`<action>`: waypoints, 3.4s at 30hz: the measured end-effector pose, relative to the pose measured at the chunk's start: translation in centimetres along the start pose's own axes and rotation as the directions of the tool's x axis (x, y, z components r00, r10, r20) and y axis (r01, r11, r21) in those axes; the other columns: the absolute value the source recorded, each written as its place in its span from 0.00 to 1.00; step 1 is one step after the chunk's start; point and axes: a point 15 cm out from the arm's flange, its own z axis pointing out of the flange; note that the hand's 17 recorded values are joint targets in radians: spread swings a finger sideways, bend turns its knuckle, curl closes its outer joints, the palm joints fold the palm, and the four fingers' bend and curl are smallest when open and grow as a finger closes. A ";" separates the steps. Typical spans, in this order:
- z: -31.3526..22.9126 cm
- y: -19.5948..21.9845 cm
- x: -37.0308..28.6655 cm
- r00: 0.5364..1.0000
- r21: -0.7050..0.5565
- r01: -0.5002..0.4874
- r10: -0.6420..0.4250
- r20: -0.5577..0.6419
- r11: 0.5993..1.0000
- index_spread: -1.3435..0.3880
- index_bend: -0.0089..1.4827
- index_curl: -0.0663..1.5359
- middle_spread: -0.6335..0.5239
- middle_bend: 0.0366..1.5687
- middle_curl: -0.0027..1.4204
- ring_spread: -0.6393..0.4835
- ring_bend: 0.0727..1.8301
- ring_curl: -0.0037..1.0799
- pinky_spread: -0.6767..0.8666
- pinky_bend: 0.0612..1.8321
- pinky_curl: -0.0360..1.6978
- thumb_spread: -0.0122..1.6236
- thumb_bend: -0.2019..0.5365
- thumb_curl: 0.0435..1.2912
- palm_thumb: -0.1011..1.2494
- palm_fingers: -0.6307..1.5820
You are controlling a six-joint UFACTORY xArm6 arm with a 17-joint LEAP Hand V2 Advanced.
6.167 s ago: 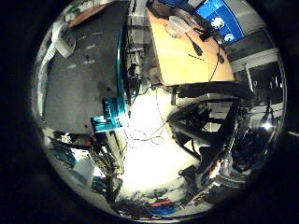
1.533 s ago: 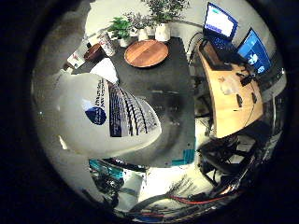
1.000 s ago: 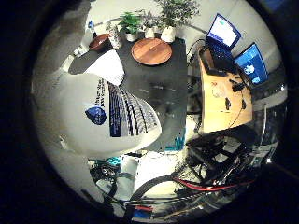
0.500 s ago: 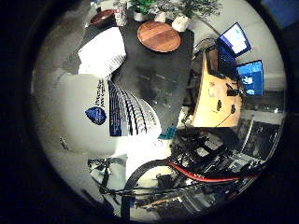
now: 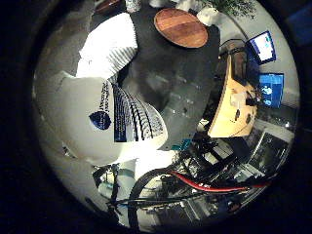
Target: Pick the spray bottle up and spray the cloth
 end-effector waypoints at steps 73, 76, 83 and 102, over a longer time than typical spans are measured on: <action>1.3 -8.5 -28.2 0.695 0.589 0.122 -0.493 0.524 0.799 0.63 0.74 0.56 0.41 0.83 0.58 0.36 0.72 0.75 0.28 0.57 0.79 0.82 0.26 0.45 0.76 0.78; 2.6 -8.3 -29.3 0.678 0.603 0.140 -0.520 0.520 0.786 0.63 0.74 0.56 0.41 0.83 0.58 0.36 0.72 0.75 0.28 0.57 0.79 0.82 0.26 0.45 0.76 0.78; 6.8 -9.7 -29.1 0.679 0.605 0.138 -0.520 0.519 0.784 0.63 0.74 0.57 0.41 0.83 0.57 0.36 0.72 0.75 0.28 0.57 0.79 0.82 0.26 0.45 0.76 0.78; 15.4 -14.6 -29.3 0.668 0.557 0.196 -0.526 0.526 0.807 0.63 0.74 0.57 0.41 0.83 0.57 0.36 0.72 0.74 0.28 0.57 0.79 0.83 0.26 0.44 0.75 0.78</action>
